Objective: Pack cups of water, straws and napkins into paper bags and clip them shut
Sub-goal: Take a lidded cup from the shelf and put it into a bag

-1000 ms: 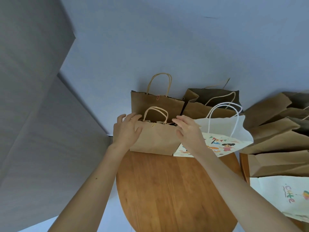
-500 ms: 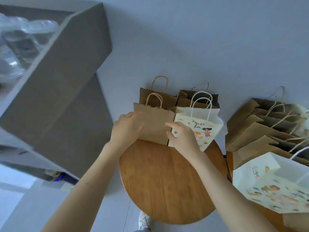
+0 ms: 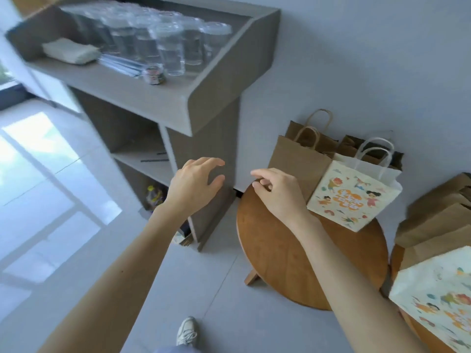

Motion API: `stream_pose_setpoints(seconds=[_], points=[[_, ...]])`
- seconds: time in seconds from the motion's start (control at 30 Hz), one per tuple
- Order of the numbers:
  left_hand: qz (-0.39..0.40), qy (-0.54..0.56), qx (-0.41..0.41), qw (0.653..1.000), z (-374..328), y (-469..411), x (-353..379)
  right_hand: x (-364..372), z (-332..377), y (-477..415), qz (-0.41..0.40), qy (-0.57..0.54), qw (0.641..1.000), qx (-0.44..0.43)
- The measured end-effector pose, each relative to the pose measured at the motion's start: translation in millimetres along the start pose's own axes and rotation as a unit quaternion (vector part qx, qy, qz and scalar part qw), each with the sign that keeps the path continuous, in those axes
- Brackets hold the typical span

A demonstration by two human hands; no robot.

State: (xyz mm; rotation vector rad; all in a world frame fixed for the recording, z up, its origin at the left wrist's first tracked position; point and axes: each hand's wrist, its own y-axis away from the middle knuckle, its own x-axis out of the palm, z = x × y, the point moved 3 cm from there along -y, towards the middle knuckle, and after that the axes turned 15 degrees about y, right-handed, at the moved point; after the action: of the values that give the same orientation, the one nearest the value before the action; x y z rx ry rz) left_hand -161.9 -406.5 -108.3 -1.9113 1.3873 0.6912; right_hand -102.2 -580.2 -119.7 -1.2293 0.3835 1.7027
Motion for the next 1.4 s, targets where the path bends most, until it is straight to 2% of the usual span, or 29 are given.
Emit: stream_pose_setpoints(seconds=[0.17,0.33,0.47,0.63,0.8,1.1,1.33,1.4], points=[[-0.097,-0.011,-0.086,0.992,73.4,34.8,-81.0,51.6,98.0,-42.7,0.045,-0.044,0.994,-0.090],[-0.150,-0.034,-0.134,0.979,160.4,51.1,-167.3,116.3,203.7,-89.9,0.092,-0.054,0.978,-0.178],[-0.173,-0.038,-0.138,0.974,220.1,37.4,-227.2,157.7,271.9,-137.2,0.097,-0.060,0.976,-0.187],[-0.151,-0.046,-0.112,0.981,271.3,-5.1,-277.0,170.9,320.8,-194.3,0.068,-0.034,0.980,-0.184],[-0.134,-0.020,-0.029,0.990,281.9,-79.0,-295.9,162.3,319.3,-251.3,0.003,-0.001,0.991,-0.133],[-0.095,0.029,0.122,0.988,268.8,-250.8,-289.2,132.6,259.1,-363.8,-0.100,0.065,0.992,-0.032],[-0.091,0.041,0.188,0.977,261.9,-343.1,-270.0,120.1,221.2,-424.9,-0.234,0.147,0.961,0.005],[-0.081,0.041,0.215,0.972,260.5,-363.3,-262.4,122.2,211.0,-436.5,-0.241,0.183,0.953,0.028]])
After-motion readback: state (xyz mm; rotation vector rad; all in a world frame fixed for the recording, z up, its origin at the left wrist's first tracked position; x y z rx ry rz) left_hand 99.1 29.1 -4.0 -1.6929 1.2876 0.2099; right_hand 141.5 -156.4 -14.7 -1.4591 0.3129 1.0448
